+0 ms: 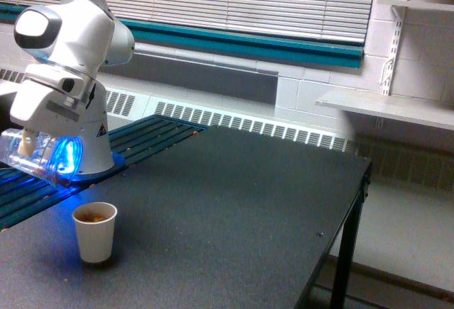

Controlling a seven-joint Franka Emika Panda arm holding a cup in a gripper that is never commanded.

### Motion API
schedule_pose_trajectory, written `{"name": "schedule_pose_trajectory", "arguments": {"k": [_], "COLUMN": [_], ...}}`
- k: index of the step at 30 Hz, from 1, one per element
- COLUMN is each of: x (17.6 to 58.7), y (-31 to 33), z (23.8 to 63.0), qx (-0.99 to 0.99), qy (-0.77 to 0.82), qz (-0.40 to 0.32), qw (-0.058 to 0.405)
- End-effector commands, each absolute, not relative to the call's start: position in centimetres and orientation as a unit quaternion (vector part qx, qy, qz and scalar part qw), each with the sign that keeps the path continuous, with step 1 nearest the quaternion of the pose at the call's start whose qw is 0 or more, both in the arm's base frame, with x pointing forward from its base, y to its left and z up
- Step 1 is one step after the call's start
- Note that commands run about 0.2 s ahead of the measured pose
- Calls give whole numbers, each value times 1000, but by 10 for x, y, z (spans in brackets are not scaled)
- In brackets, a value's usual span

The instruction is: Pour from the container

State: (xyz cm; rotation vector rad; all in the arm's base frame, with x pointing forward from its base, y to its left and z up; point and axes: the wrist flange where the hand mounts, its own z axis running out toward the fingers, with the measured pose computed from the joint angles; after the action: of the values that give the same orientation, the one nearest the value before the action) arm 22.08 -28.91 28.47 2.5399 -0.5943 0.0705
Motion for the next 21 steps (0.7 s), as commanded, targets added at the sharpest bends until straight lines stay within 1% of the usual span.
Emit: {"name": "schedule_pose_trajectory", "arguments": {"k": [1,21], "x": [222,225], "y": [-287,-276], "z": [287,284], "qx": [941,944], "qy": [-207,-216], "qz": [17,16], "qw": [266,249]}}
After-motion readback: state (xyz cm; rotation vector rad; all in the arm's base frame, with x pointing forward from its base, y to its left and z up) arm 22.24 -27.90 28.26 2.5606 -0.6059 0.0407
